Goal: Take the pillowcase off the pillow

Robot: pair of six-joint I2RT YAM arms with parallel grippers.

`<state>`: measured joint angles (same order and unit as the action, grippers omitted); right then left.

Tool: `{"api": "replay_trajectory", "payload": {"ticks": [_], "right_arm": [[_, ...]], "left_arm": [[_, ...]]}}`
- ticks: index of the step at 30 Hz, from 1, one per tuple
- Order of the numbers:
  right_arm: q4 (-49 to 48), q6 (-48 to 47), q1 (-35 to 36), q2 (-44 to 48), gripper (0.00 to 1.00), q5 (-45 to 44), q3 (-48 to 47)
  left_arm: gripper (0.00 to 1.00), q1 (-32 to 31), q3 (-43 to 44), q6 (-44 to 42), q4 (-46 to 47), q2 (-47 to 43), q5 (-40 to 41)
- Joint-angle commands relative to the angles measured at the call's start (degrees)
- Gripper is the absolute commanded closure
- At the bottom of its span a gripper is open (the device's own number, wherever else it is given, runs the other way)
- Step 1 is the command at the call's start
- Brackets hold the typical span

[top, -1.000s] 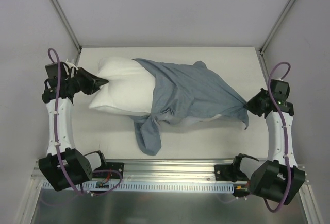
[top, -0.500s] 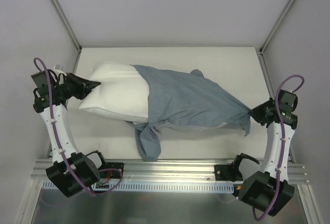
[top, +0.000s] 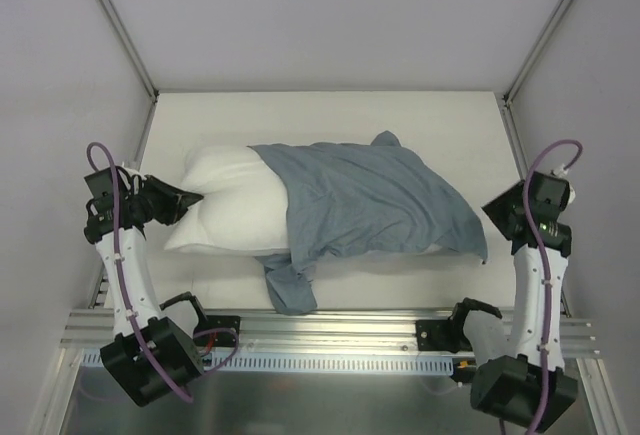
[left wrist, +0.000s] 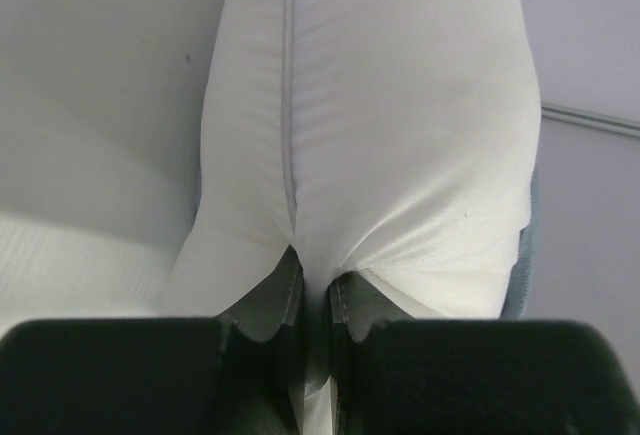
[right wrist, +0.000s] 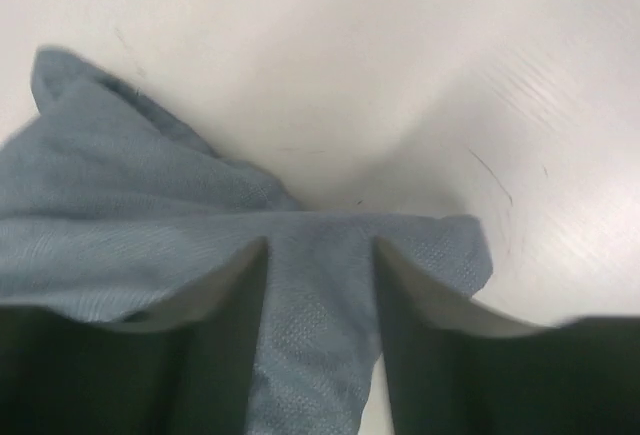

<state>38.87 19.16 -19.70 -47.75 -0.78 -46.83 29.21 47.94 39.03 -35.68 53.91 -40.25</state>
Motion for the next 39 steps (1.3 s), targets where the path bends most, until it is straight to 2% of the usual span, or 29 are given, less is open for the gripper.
{"api": "replay_trajectory", "payload": {"ticks": [1,2,4,5,7,8,11,12,18,20,23,25,26,27,28,29,31,33,34,36,39], "right_arm": [[-4.3,-5.0,9.9,-4.2,0.46,-4.5,-9.8],[-4.2,-5.6,17.3,-5.7,0.27,-8.7,-13.5],[-3.9,-6.2,23.5,-7.6,0.13,-12.5,-17.1],[-3.4,-6.3,29.1,-10.6,0.10,-13.5,-21.1],[-1.9,-7.3,34.7,-14.3,0.07,-15.8,-25.7],[-1.4,-8.1,39.9,-18.7,0.07,-16.9,-30.3],[1.0,-11.5,47.6,-26.2,0.06,-13.1,-38.2],[3.4,-12.5,49.3,-32.1,0.05,-11.8,-44.4],[16.4,-21.3,58.2,-56.9,0.05,-3.4,-67.3],[17.4,-22.0,59.7,-60.8,0.07,-0.5,-73.0],[16.7,-21.7,60.7,-64.8,0.14,4.0,-75.8],[16.1,-21.0,60.7,-66.5,0.26,4.3,-76.1],[16.6,-20.1,60.7,-67.2,0.39,3.4,-76.6],[17.2,-19.7,60.1,-67.8,0.74,1.8,-77.0],[18.1,-19.3,59.5,-68.4,0.89,1.1,-77.1],[18.3,-16.5,58.8,-68.1,0.99,-1.6,-76.4],[16.8,-14.2,55.5,-64.3,0.99,-5.1,-73.5],[13.6,-11.3,51.1,-59.8,0.99,-6.3,-65.9],[9.8,-10.8,49.4,-54.5,0.99,-6.3,-59.8],[5.7,-9.3,44.1,-49.6,0.99,-5.7,-54.5],[5.2,-9.0,37.2,-43.0,0.99,-6.6,-48.4]], "left_arm": [[1.00,-0.4,-0.7,-4.1,3.9,0.7,5.4],[1.00,-2.5,-0.9,-4.8,3.9,0.6,5.5],[1.00,-5.2,-1.1,-5.1,4.0,-0.2,7.5],[1.00,-9.0,-1.0,-5.2,3.9,-0.2,8.2],[1.00,-13.1,-0.4,-4.8,3.9,0.7,9.4],[1.00,-17.1,0.0,-4.0,4.0,1.3,9.9],[1.00,-23.0,0.5,-3.7,4.1,3.6,11.9],[1.00,-25.8,0.7,-3.8,4.3,4.4,12.2],[1.00,-28.7,1.5,-5.1,4.7,4.5,11.5],[1.00,-28.8,1.7,-5.5,4.8,4.4,10.8],[1.00,-28.9,1.8,-6.1,4.8,4.6,10.1],[1.00,-28.9,1.6,-6.2,4.8,4.6,9.9],[1.00,-28.9,1.5,-6.2,4.8,4.6,9.8],[1.00,-28.9,1.5,-6.3,4.8,4.5,9.8],[1.00,-28.9,1.5,-6.2,4.7,4.2,10.1],[1.00,-28.9,1.5,-6.0,4.8,3.4,10.2],[1.00,-28.9,2.2,-5.9,4.8,2.3,10.8],[1.00,-28.9,2.8,-6.1,4.7,0.6,11.5],[1.00,-28.3,3.2,-6.3,4.7,0.0,11.5],[1.00,-26.9,3.8,-7.4,4.4,-1.3,10.6],[1.00,-20.5,4.1,-7.5,3.8,-2.5,6.8]]}}
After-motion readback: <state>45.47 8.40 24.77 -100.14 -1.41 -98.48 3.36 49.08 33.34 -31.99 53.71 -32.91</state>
